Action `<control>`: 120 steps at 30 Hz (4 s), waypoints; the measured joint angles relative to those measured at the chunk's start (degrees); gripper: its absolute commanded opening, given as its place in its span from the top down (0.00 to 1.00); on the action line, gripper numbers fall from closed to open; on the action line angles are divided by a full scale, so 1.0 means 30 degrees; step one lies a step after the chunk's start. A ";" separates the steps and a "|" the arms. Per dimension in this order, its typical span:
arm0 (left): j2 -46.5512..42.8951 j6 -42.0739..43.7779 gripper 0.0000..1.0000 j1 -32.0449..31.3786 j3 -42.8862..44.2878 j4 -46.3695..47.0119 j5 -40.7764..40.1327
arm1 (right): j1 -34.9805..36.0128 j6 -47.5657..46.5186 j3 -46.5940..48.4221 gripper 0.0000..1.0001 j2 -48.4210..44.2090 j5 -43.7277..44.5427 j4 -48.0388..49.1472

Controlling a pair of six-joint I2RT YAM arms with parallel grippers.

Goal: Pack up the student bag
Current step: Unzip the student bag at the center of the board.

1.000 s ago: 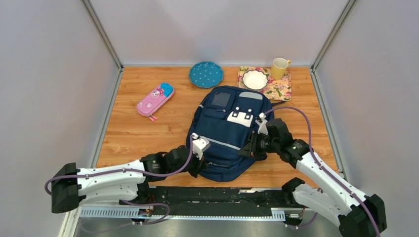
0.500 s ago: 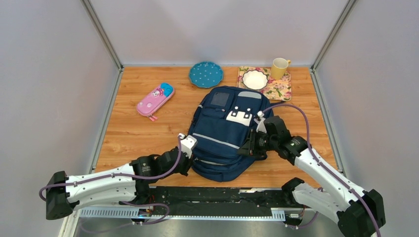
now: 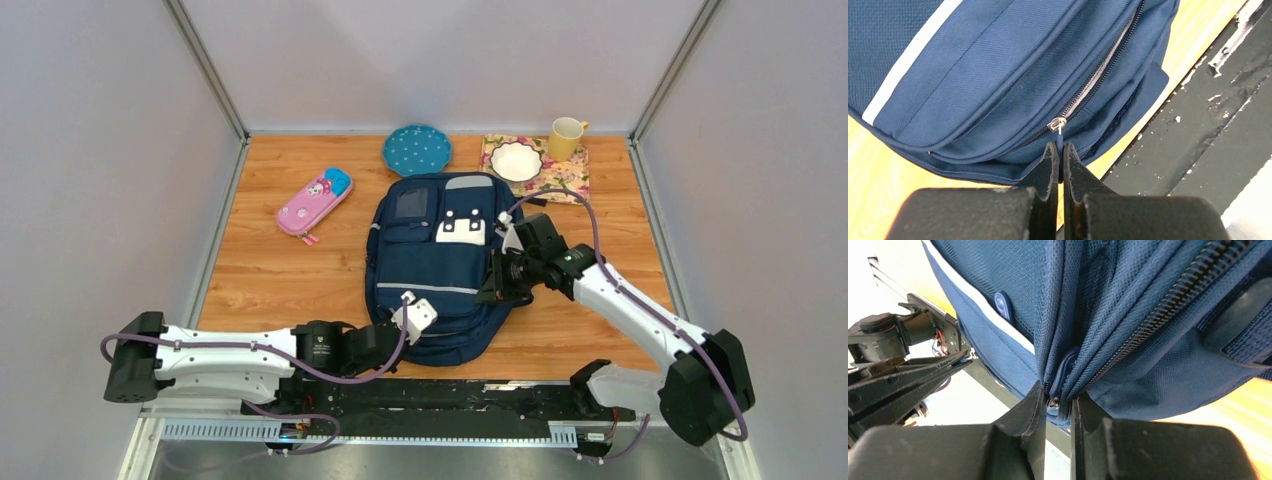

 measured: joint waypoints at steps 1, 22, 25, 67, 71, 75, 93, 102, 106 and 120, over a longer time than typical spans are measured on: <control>0.0160 0.0080 1.00 0.0000 0.0000 0.0095 -0.0066 | -0.0036 -0.0153 0.0444 0.81 0.0554 0.0066 -0.0248; 0.3198 0.1144 1.00 -0.0131 0.2120 0.3300 0.0189 | -0.1035 0.5610 -0.4131 0.36 -0.9056 -0.0073 -0.0765; 0.3322 0.1362 1.00 -0.0124 0.2419 0.3388 0.0262 | -0.0408 0.6994 -0.5144 0.36 -0.8801 -0.0627 0.0124; -0.2463 0.0262 1.00 0.3235 -0.1421 -0.0153 -0.4269 | -0.1807 0.5705 -0.3475 1.00 -0.4401 -0.0831 0.1370; -0.1319 0.0729 1.00 0.4036 -0.1384 0.0525 -0.5034 | -0.1821 0.5559 -0.3402 1.00 -0.4393 -0.0860 0.1209; -0.1435 0.1260 1.00 0.4641 -0.1399 0.1195 -0.4976 | -0.1931 0.5515 -0.3402 1.00 -0.4393 -0.1049 0.1224; -0.5078 -0.1290 0.25 0.5872 -0.1880 -0.2754 -0.5391 | -0.2266 0.2747 -0.0291 0.44 -0.7227 0.2484 -0.2637; -0.4881 0.1625 0.24 1.4826 0.1821 -0.2433 -0.1552 | -0.2266 0.2222 0.0605 0.44 -0.7125 0.1872 -0.2404; -0.2499 0.2718 0.24 2.1369 0.3461 -0.1384 0.2506 | -0.2266 0.2222 0.0605 0.44 -0.6674 0.1355 -0.2273; 0.9814 0.6564 0.23 2.9237 0.8721 0.4014 1.2080 | -0.2266 0.1486 0.0619 0.44 -0.6382 0.0117 -0.2084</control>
